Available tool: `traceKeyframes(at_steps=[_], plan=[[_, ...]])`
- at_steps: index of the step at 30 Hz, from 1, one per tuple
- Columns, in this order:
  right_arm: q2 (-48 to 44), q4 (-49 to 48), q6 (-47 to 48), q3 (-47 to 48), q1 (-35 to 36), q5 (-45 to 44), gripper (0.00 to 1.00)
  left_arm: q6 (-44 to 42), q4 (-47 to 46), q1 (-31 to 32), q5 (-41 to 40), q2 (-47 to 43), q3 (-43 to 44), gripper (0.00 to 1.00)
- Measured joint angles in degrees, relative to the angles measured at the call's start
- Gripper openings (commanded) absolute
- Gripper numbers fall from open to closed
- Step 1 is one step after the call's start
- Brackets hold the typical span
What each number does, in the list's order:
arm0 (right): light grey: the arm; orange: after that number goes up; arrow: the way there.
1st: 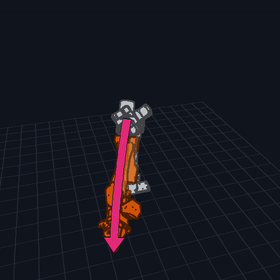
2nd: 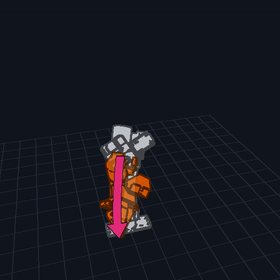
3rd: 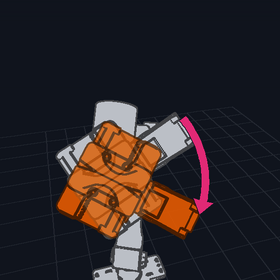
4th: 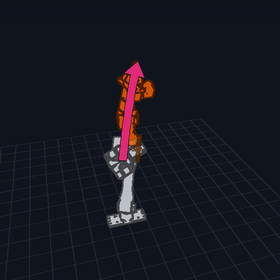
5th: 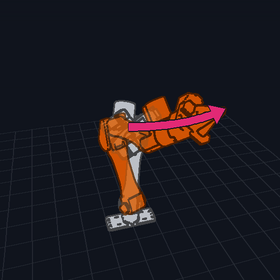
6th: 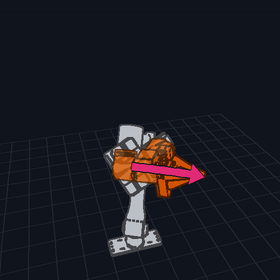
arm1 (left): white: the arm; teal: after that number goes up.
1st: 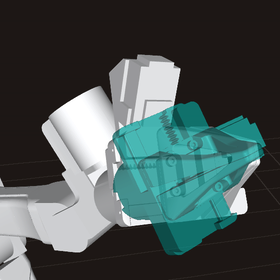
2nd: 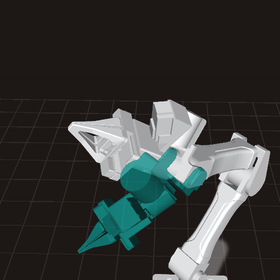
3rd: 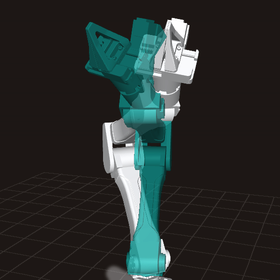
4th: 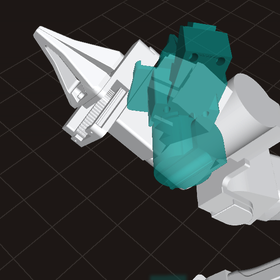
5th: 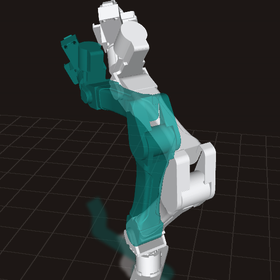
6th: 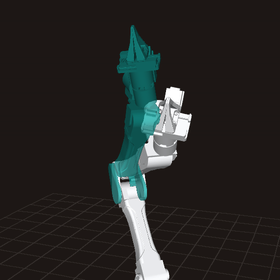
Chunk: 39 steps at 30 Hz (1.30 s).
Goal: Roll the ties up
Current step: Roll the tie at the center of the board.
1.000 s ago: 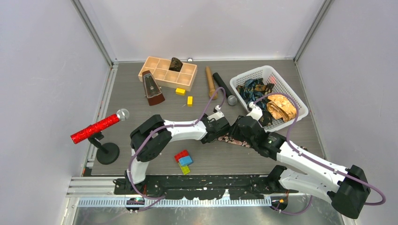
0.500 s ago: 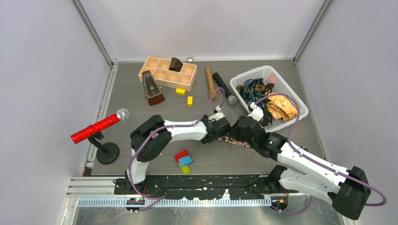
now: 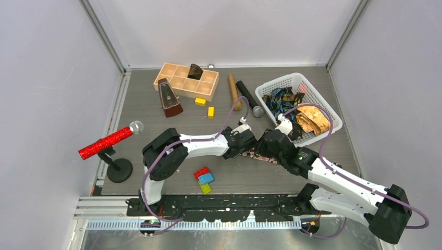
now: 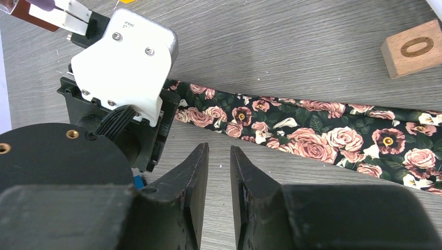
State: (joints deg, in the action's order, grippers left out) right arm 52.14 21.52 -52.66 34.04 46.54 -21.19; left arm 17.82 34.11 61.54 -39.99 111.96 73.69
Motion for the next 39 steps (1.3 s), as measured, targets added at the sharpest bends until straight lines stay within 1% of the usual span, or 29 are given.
traceKeyframes(at_steps=[2, 6, 8, 11, 18, 23, 25, 26, 30, 32, 33, 34, 35, 36, 37, 38, 39], plan=[[0.00, 0.00, 0.00, 0.00, 0.00, 0.00, 0.29, -0.02, -0.33, 0.00, 0.66, -0.37, 0.00, 0.42], [0.00, 0.00, 0.00, 0.00, 0.00, 0.02, 0.29, -0.02, -1.18, 0.00, 1.57, -1.03, -0.13, 0.29], [0.00, -0.02, -0.02, 0.00, 0.00, 0.00, 0.29, -0.02, -1.36, 0.00, 1.77, -1.33, -0.42, 0.28], [0.02, -0.02, -0.02, 0.00, 0.00, 0.02, 0.29, -0.07, -1.60, 0.00, 2.10, -1.62, -0.81, 0.30], [1.05, -0.11, -0.04, 0.00, -0.02, 0.04, 0.29, -0.02, -2.12, -0.07, 2.34, -2.56, -1.88, 0.38], [2.58, -0.76, -0.02, 0.00, -0.04, 0.04, 0.32, -0.11, -2.91, -0.11, 3.76, -6.58, -3.74, 0.42], [3.43, -0.94, 0.00, 0.02, -0.07, 0.04, 0.36, -0.24, -4.02, -0.17, 5.01, -9.77, -5.14, 0.42], [3.89, -0.96, 0.02, 0.02, -0.04, 0.02, 0.41, -0.28, -4.61, -0.20, 5.60, -11.15, -5.68, 0.42], [5.11, -1.11, 0.26, 0.15, -0.07, -0.02, 0.50, -0.28, -8.46, -1.25, 9.31, -17.59, -8.83, 0.38], [5.27, -1.44, 0.68, 0.20, -0.07, -0.04, 0.56, -0.26, -10.03, -2.05, 11.19, -20.02, -10.49, 0.37], [5.27, -1.79, 1.25, 0.22, -0.09, 0.04, 0.62, -0.17, -10.82, -2.80, 12.41, -21.16, -11.41, 0.36], [5.29, -2.36, 1.97, 0.22, -0.13, 0.33, 0.66, 0.00, -11.67, -3.85, 13.66, -22.16, -12.37, 0.36], [5.40, -3.08, 2.71, 0.24, -0.15, 0.63, 0.73, 0.26, -12.24, -4.90, 14.93, -23.02, -13.25, 0.36], [5.73, -3.96, 4.13, 0.31, -0.20, 1.42, 0.76, 0.61, -12.92, -6.43, 16.37, -24.06, -14.38, 0.37], [6.58, -4.81, 6.01, 0.66, -0.22, 2.56, 0.84, 1.25, -13.57, -8.20, 17.79, -25.14, -15.56, 0.38], [7.89, -5.38, 7.93, 1.49, -0.22, 3.80, 0.87, 1.77, -14.27, -10.16, 19.30, -26.23, -16.83, 0.40], [9.40, -5.79, 9.81, 2.43, -0.22, 5.09, 0.91, 2.34, -14.80, -11.82, 20.50, -27.34, -17.97, 0.44]])
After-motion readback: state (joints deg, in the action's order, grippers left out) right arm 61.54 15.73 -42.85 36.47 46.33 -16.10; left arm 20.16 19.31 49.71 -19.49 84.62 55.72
